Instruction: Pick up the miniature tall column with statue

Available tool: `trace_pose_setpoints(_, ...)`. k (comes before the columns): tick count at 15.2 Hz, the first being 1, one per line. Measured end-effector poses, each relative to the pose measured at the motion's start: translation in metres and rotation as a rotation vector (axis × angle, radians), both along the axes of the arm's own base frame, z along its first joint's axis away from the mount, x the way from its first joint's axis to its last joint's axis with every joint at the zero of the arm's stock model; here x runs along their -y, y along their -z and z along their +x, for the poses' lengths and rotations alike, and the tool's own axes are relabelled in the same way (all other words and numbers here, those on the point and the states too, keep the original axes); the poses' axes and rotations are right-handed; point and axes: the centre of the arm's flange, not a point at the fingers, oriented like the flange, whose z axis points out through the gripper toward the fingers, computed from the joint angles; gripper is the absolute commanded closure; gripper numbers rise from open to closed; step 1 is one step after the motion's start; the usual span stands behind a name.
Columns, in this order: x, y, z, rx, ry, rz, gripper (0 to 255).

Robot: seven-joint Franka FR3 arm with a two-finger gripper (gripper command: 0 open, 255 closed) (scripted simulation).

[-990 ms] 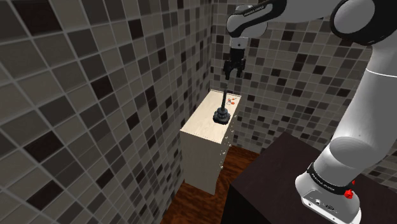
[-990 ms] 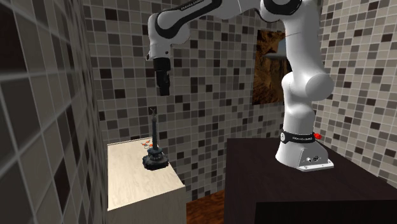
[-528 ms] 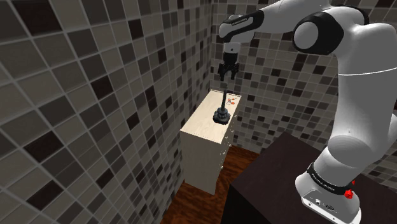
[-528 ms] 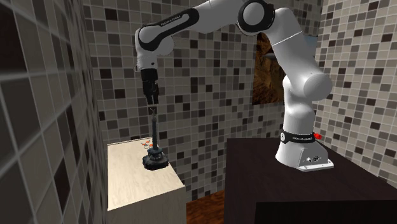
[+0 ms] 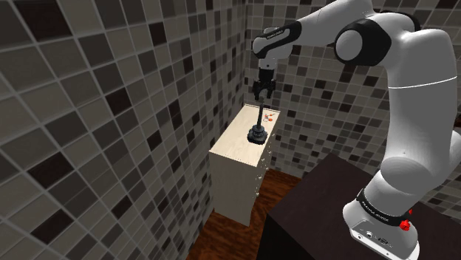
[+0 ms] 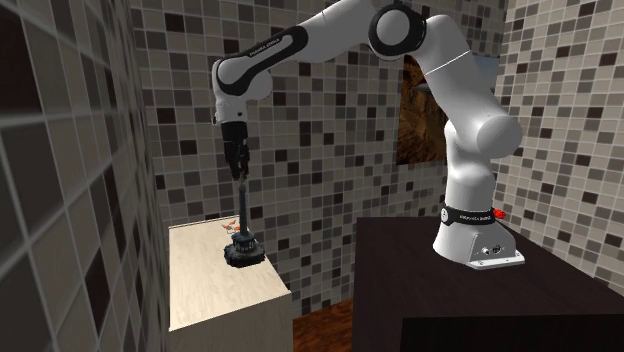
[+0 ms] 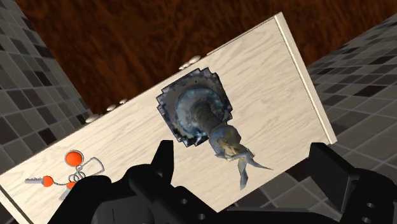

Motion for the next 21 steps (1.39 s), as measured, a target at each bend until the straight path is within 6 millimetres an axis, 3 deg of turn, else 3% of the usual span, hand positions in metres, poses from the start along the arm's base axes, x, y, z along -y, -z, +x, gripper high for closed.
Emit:
trace_pose_setpoints(11,0.0,-0.001,0.0,0.001,0.0,0.0,255)
trace_pose_setpoints(21,0.0,-0.051,0.0,0.001,0.0,0.0,255)
